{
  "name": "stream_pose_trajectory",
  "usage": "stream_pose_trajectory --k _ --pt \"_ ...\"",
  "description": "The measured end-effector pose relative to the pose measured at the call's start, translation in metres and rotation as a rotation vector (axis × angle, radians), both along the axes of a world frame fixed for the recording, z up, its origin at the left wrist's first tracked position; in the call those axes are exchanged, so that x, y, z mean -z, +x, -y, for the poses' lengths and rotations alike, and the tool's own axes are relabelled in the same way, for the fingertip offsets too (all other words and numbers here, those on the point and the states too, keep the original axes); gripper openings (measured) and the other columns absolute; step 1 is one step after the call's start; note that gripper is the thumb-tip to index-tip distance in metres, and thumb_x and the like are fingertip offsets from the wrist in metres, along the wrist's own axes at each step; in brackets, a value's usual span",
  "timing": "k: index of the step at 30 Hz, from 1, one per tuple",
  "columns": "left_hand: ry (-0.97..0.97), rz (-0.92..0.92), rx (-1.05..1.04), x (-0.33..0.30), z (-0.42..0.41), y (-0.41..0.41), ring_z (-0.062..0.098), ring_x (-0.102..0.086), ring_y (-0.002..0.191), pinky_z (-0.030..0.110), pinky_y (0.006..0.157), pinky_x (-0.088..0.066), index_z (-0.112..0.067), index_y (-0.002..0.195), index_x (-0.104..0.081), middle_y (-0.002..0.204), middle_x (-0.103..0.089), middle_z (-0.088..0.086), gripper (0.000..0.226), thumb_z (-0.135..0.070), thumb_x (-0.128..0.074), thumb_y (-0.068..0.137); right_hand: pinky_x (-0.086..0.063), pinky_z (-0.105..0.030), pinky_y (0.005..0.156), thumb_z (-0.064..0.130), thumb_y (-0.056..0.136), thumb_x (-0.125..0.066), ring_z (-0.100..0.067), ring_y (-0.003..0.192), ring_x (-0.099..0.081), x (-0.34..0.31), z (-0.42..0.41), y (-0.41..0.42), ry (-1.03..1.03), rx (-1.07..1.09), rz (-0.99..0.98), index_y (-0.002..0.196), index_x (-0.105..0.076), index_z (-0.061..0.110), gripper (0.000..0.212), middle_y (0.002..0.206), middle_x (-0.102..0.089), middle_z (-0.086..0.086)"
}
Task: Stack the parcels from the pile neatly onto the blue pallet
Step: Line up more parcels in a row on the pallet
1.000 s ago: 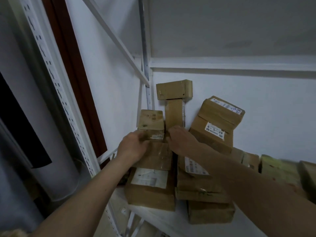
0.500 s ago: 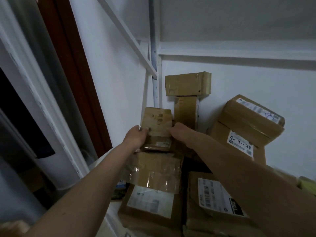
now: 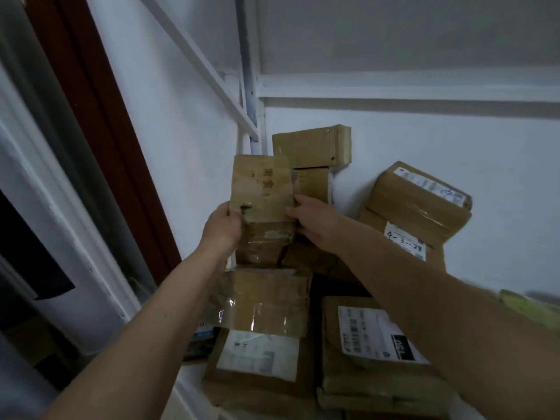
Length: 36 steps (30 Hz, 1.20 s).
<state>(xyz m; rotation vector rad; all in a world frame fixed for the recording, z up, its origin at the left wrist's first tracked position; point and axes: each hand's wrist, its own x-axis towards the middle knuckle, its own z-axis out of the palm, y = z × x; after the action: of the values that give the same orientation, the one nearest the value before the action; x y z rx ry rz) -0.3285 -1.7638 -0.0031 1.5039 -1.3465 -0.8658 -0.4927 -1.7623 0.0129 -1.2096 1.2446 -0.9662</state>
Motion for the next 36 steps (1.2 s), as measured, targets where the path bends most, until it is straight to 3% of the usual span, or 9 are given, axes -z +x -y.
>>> stream_pose_trajectory --k 4,9,13,18,21,25,28,32,36 --pt "-0.086 -0.001 0.052 -0.02 -0.042 -0.014 0.021 -0.055 0.107 0.031 0.086 -0.047 -0.018 0.128 -0.054 0.118 -0.058 0.001 0.034 -0.021 -0.032 0.102 -0.044 -0.04 0.103 0.006 0.097 -0.04 -0.024 0.115 -0.053 -0.022 -0.048 -0.007 -0.098 0.094 -0.067 0.135 -0.046 0.013 0.039 0.128 -0.056 -0.007" --pt "-0.16 -0.04 0.122 -0.035 -0.109 -0.04 0.017 -0.051 0.096 0.024 0.063 -0.039 -0.019 0.129 -0.052 0.113 -0.056 0.0 0.036 -0.019 -0.029 0.101 -0.05 -0.04 0.095 0.002 0.093 -0.04 -0.028 0.11 -0.058 -0.039 -0.13 -0.024 -0.188 0.261 -0.178 0.134 -0.047 0.015 0.044 0.124 -0.059 -0.01" --pt "-0.148 -0.072 0.22 -0.037 -0.158 -0.067 0.018 -0.054 0.096 0.032 0.076 -0.047 -0.025 0.127 -0.053 0.115 -0.058 0.001 0.036 -0.024 -0.03 0.1 -0.054 -0.03 0.081 -0.002 0.089 -0.04 -0.019 0.098 -0.063 -0.049 -0.202 -0.045 -0.251 0.395 -0.198 0.13 -0.052 0.015 0.046 0.112 -0.064 -0.004" --pt "-0.085 -0.1 0.352 -0.034 -0.212 -0.111 0.018 -0.054 0.097 0.031 0.079 -0.045 -0.023 0.132 -0.052 0.119 -0.056 0.002 0.037 -0.024 -0.031 0.102 -0.05 -0.048 0.095 0.0 0.087 -0.043 -0.03 0.104 -0.062 -0.045 -0.281 -0.077 -0.219 0.578 -0.287 0.113 -0.056 0.014 0.033 0.113 -0.065 -0.012" --pt "-0.089 -0.08 0.475 -0.032 -0.239 -0.139 0.02 -0.054 0.097 0.033 0.082 -0.045 -0.026 0.117 -0.057 0.117 -0.059 0.001 0.03 -0.022 -0.031 0.101 -0.05 -0.047 0.095 0.003 0.087 -0.047 -0.03 0.103 -0.063 -0.038 -0.322 -0.102 -0.168 0.692 -0.28 0.123 -0.054 0.007 0.037 0.114 -0.064 -0.014" --pt "-0.033 -0.06 0.592 -0.028 -0.28 -0.186 0.021 -0.056 0.102 0.035 0.082 -0.045 -0.027 0.127 -0.054 0.116 -0.059 -0.001 0.034 -0.026 -0.03 0.103 -0.051 -0.045 0.094 0.006 0.088 -0.049 -0.027 0.103 -0.062 -0.031 -0.373 -0.142 -0.127 0.804 -0.274 0.126 -0.052 0.007 0.038 0.116 -0.063 -0.012" --pt "-0.037 0.003 0.682 -0.023 -0.311 -0.226 0.025 -0.055 0.109 0.042 0.096 -0.046 -0.025 0.13 -0.053 0.121 -0.059 0.001 0.036 -0.026 -0.03 0.102 -0.05 -0.045 0.095 0.004 0.09 -0.046 -0.029 0.106 -0.06 -0.025 -0.412 -0.179 -0.107 0.872 -0.292 0.127 -0.051 0.005 0.037 0.119 -0.061 -0.013" --pt "-0.053 0.015 0.781 -0.02 -0.353 -0.293 0.023 -0.057 0.106 0.041 0.096 -0.047 -0.025 0.127 -0.053 0.117 -0.06 0.0 0.034 -0.027 -0.031 0.102 -0.055 -0.041 0.082 -0.002 0.088 -0.043 -0.021 0.085 -0.061 -0.021 -0.468 -0.237 -0.088 0.967 -0.21 0.101 -0.06 0.007 0.023 0.098 -0.064 -0.013" --pt "-0.04 0.036 0.872 -0.019 -0.394 -0.372 0.023 -0.058 0.103 0.034 0.09 -0.048 -0.023 0.122 -0.056 0.116 -0.06 0.003 0.031 -0.022 -0.033 0.1 -0.048 -0.037 0.07 -0.005 0.086 -0.043 -0.027 0.08 -0.056 -0.019 -0.523 -0.308 -0.032 1.067 -0.225 0.08 -0.056 0.006 0.018 0.092 -0.06 -0.02"
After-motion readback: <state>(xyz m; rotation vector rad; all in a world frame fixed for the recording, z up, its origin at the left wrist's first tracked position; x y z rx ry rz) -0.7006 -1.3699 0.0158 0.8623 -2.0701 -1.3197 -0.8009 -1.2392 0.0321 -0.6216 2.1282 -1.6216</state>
